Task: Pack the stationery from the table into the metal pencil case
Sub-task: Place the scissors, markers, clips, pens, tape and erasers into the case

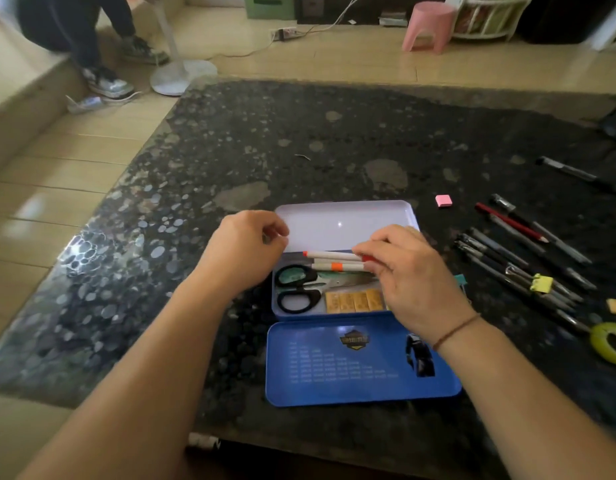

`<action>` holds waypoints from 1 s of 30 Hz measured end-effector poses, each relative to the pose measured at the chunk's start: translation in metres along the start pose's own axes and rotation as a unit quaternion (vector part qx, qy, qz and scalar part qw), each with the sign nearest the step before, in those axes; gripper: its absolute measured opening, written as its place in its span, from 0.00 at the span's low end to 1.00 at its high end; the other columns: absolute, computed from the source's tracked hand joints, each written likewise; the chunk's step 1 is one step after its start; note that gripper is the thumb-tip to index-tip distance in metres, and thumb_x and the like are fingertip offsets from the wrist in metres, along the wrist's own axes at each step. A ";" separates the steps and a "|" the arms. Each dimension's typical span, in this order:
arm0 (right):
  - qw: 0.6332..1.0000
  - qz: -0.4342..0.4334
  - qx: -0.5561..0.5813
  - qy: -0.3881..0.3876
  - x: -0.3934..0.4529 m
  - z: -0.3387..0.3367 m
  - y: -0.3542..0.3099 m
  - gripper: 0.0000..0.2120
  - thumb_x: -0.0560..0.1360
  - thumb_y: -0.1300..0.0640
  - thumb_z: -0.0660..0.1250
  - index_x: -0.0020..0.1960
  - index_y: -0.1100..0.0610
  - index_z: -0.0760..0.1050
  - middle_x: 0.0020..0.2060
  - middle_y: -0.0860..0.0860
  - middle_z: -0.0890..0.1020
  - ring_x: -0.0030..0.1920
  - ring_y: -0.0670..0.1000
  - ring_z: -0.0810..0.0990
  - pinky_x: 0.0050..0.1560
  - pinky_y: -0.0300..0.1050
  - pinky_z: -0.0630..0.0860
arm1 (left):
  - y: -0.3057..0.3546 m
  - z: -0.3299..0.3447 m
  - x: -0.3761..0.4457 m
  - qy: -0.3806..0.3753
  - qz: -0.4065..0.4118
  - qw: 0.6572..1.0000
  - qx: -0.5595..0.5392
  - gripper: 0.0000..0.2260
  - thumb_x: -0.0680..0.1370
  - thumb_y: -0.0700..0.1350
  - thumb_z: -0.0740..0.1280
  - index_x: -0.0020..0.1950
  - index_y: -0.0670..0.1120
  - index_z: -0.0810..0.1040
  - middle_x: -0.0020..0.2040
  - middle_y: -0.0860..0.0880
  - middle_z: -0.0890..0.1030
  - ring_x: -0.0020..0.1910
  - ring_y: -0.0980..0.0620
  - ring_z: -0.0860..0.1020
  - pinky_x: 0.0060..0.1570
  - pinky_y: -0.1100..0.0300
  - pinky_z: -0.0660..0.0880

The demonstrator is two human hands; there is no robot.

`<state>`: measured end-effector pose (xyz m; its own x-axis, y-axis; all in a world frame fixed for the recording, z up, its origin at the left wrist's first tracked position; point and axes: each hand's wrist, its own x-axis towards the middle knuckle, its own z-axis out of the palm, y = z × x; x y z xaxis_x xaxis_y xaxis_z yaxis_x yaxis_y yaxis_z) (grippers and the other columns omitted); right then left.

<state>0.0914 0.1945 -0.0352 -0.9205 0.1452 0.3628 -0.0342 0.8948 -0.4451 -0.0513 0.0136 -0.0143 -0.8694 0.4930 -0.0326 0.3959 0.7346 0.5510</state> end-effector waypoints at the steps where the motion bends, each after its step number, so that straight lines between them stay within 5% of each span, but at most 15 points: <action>1: 1.000 -0.003 0.002 -0.004 0.001 0.004 -0.002 0.10 0.72 0.67 0.69 0.52 0.60 0.81 0.44 0.53 0.78 0.47 0.52 0.75 0.47 0.48 0.77 | 0.000 0.000 0.000 -0.008 0.004 1.000 -0.001 0.05 0.74 0.45 0.68 0.48 0.53 0.82 0.44 0.54 0.82 0.44 0.55 0.78 0.47 0.62 0.72; 10: 0.999 0.023 0.008 0.039 0.006 0.023 -0.018 0.08 0.72 0.64 0.71 0.50 0.61 0.80 0.44 0.54 0.78 0.48 0.52 0.74 0.50 0.38 0.70 | 0.000 -0.003 -0.001 -0.082 0.032 0.996 0.010 0.04 0.75 0.45 0.68 0.45 0.52 0.83 0.44 0.54 0.82 0.41 0.60 0.77 0.38 0.67 0.70; 15: 1.000 0.008 0.004 0.017 0.004 0.022 -0.019 0.05 0.72 0.63 0.71 0.47 0.59 0.80 0.43 0.52 0.78 0.47 0.50 0.74 0.49 0.39 0.72 | 0.003 -0.005 -0.007 -0.117 0.082 0.989 0.034 0.11 0.70 0.55 0.73 0.50 0.54 0.81 0.44 0.59 0.78 0.38 0.63 0.74 0.36 0.68 0.67; 18: 1.000 0.001 0.023 -0.019 0.005 0.005 -0.008 0.05 0.72 0.63 0.71 0.47 0.58 0.81 0.42 0.51 0.80 0.46 0.49 0.75 0.49 0.41 0.74 | 0.005 -0.004 -0.009 -0.081 0.125 0.988 0.048 0.15 0.68 0.56 0.74 0.52 0.55 0.79 0.47 0.58 0.74 0.40 0.62 0.71 0.43 0.64 0.67; 24: 0.989 0.126 -0.010 0.080 0.003 -0.044 0.034 0.09 0.70 0.66 0.72 0.50 0.60 0.82 0.44 0.55 0.81 0.44 0.49 0.76 0.49 0.39 0.70 | 0.027 0.017 -0.017 0.006 0.236 0.968 0.088 0.08 0.72 0.54 0.71 0.49 0.55 0.82 0.54 0.54 0.76 0.57 0.50 0.69 0.56 0.50 0.70; 30: 0.985 0.158 0.000 0.076 -0.002 -0.045 0.042 0.10 0.71 0.65 0.72 0.51 0.58 0.81 0.45 0.52 0.80 0.44 0.49 0.76 0.45 0.33 0.68 | 0.034 0.043 -0.018 0.000 0.223 0.970 0.099 0.09 0.75 0.48 0.68 0.54 0.52 0.83 0.59 0.52 0.77 0.62 0.48 0.68 0.58 0.52 0.66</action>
<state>0.1091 0.2507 -0.0175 -0.8169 0.4771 0.3242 0.2441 0.7952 -0.5550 -0.0092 0.0497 -0.0313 -0.5989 0.7820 0.1726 0.7815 0.5237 0.3390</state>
